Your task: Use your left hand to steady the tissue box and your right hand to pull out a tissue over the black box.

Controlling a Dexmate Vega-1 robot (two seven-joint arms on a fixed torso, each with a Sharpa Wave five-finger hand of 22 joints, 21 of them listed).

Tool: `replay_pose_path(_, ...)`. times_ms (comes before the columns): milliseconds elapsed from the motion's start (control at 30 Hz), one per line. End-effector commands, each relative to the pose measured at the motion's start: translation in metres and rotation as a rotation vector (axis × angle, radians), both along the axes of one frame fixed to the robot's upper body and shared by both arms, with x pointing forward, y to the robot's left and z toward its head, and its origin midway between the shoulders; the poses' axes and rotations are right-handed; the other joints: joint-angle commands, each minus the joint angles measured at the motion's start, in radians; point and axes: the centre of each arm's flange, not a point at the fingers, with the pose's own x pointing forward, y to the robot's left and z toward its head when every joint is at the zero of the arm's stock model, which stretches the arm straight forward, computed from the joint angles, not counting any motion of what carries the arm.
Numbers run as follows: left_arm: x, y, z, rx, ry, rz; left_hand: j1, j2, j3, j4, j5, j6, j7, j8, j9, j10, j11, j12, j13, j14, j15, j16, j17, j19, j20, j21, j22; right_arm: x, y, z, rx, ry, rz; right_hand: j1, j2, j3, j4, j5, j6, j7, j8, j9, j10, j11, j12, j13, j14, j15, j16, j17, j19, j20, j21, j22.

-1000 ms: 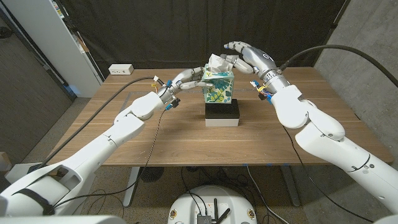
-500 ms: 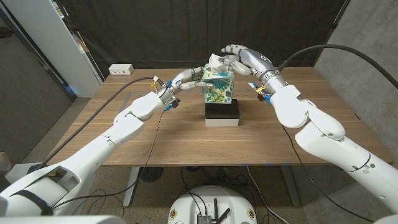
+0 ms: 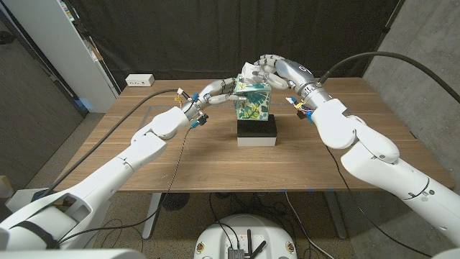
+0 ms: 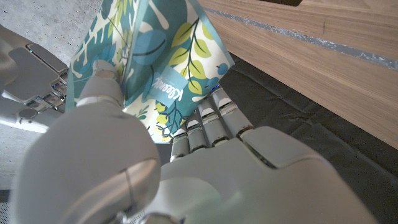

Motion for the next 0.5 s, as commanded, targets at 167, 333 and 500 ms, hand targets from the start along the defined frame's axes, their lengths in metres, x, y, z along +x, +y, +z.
replay_pose_path(167,-0.0050,0.0013,-0.0033,-0.005,0.004,0.006,-0.009,0.010,0.009,0.002,0.007,0.010,0.005,0.000,0.002,-0.001,0.008,-0.002,0.005,0.003,-0.095,-0.003,0.004,0.000,-0.003,-0.007,0.003,-0.0039,0.0080,-0.0083,-0.007,-0.101,-0.054,0.137,0.002,0.042,-0.004,0.007,0.142,-0.013,0.040,0.014,0.045,-0.042,0.011,0.002,0.036,-0.099,0.006,-0.001,0.050,-0.019,0.013,0.004)
replay_pose_path(333,-0.0066,0.0031,-0.0050,-0.008,0.008,0.010,-0.016,0.016,0.011,0.005,0.007,0.008,0.008,-0.001,0.002,-0.003,0.009,-0.002,0.005,0.000,-0.091,-0.003,0.004,-0.002,0.000,-0.007,0.003,-0.0048,0.0107,-0.0110,0.003,-0.148,-0.061,0.227,-0.015,0.040,-0.004,-0.004,0.280,-0.010,0.093,0.034,0.075,-0.053,0.012,0.002,0.062,-0.108,0.012,0.000,0.089,-0.028,0.019,0.004)
replay_pose_path(500,-0.0080,0.0048,-0.0061,-0.011,0.008,0.011,-0.023,0.022,0.014,0.007,0.007,0.004,0.012,-0.004,0.002,-0.005,0.014,-0.003,0.005,-0.002,-0.088,-0.003,0.005,-0.005,0.003,-0.008,0.003,-0.0066,0.0139,-0.0137,0.005,-0.208,-0.083,0.368,-0.038,0.034,-0.010,-0.014,0.440,-0.021,0.194,0.081,0.119,-0.086,0.010,0.002,0.092,-0.129,0.018,0.001,0.124,-0.048,0.022,0.005)
